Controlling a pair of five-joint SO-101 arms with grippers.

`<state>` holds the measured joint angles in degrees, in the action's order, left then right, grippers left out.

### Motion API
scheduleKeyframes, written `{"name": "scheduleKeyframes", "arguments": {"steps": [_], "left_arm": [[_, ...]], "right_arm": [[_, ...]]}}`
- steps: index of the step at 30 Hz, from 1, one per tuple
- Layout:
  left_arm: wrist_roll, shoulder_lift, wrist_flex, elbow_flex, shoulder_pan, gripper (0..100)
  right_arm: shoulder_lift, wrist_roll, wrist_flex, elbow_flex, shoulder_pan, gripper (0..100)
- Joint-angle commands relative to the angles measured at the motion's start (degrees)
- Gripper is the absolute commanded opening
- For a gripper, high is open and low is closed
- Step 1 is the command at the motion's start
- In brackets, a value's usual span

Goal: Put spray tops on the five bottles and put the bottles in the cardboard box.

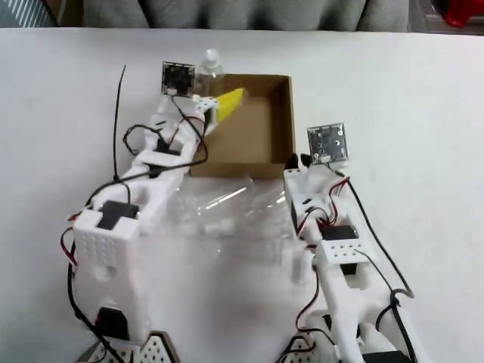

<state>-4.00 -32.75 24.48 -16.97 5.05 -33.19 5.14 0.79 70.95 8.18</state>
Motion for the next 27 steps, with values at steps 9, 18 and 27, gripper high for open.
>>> {"name": "scheduleKeyframes", "arguments": {"steps": [9,18,27], "left_arm": [[-0.62,16.84,-2.29,-10.81,-0.48,40],[-0.44,30.37,-26.29,-14.51,-2.42,40],[-0.35,45.58,-40.26,-24.35,-5.49,39]], "right_arm": [[0.13,0.62,-1.36,-2.99,-0.13,1.7],[0.22,0.62,-1.36,-2.90,-0.13,1.7],[0.22,0.62,-1.36,-2.81,-0.13,1.7]]}}
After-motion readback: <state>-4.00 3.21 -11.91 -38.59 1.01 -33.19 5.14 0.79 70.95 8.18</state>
